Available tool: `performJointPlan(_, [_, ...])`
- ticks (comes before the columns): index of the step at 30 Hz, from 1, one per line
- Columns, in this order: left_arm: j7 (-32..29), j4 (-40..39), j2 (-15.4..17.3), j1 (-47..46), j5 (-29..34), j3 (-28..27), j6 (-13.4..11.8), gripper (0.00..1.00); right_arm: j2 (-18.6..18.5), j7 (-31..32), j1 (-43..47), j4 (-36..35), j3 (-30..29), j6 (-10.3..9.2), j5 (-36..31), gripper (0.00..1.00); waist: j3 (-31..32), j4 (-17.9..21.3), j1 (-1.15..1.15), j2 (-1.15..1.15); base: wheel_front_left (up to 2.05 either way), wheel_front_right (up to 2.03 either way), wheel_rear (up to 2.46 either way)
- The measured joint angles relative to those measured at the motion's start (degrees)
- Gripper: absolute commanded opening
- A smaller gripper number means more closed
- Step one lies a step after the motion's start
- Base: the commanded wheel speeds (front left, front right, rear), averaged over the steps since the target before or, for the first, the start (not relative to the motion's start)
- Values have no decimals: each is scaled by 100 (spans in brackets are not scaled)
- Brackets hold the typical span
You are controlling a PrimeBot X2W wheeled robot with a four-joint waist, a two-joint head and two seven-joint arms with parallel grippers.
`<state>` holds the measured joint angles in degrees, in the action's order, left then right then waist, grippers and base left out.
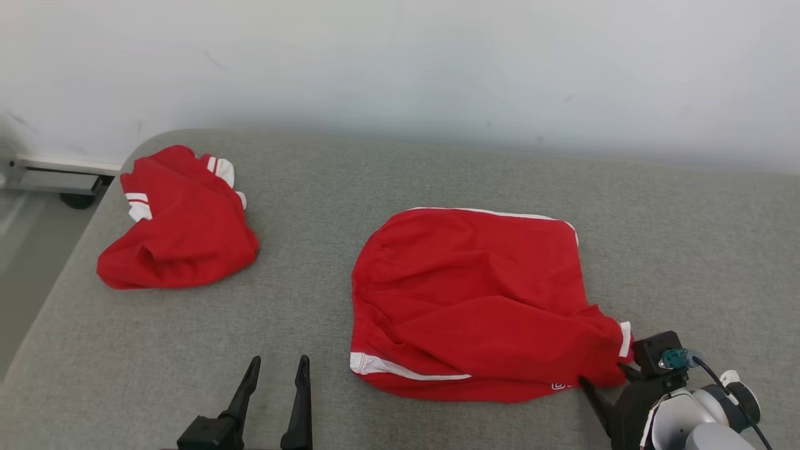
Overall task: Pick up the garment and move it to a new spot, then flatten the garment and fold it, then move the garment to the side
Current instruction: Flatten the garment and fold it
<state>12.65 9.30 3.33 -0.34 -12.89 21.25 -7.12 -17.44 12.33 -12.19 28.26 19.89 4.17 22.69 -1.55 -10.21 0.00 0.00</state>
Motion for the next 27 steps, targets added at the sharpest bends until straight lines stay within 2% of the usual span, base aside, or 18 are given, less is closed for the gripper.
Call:
performJointPlan(2, [-1, -1, 0, 3, 0, -12, 1, 100, 9, 45, 0, 55, 5, -12, 19, 100, -6, -57, 0, 0, 0, 0, 0])
performJointPlan(3, [0, -1, -4, 8, -3, -35, 1, 100, 18, 90, -7, 92, 26, -12, 21, 86, -10, -80, 0, 0, 0, 0, 0])
performJointPlan(4, [0, 0, -4, 10, -10, -58, 1, 100, 30, 132, -7, 113, 49, -12, 22, 38, -14, -95, 0, 0, 0, 0, 0])
performJointPlan(5, [0, -1, -5, 12, -10, -74, 1, 100, 45, 134, -6, 118, 68, -12, 22, 0, -15, -103, 0, 0, 0, 0, 0])
performJointPlan(13, [0, -11, -13, 30, -10, -196, 1, 100, 101, 53, -145, -99, 5, 38, 90, 0, 0, -7, 0, 0, 0, 0, 0])
performJointPlan(21, [-1, 44, -15, 14, -20, -77, 0, 100, 107, -183, -289, -653, -457, 144, 742, 0, 61, 59, 0, 0, 0, 0, 0])
performJointPlan(27, [-29, 77, -15, 1, -24, 121, 9, 100, -15, -67, -833, -458, -543, 189, 847, 0, 134, -13, 0, 0, 0, 0, 0])
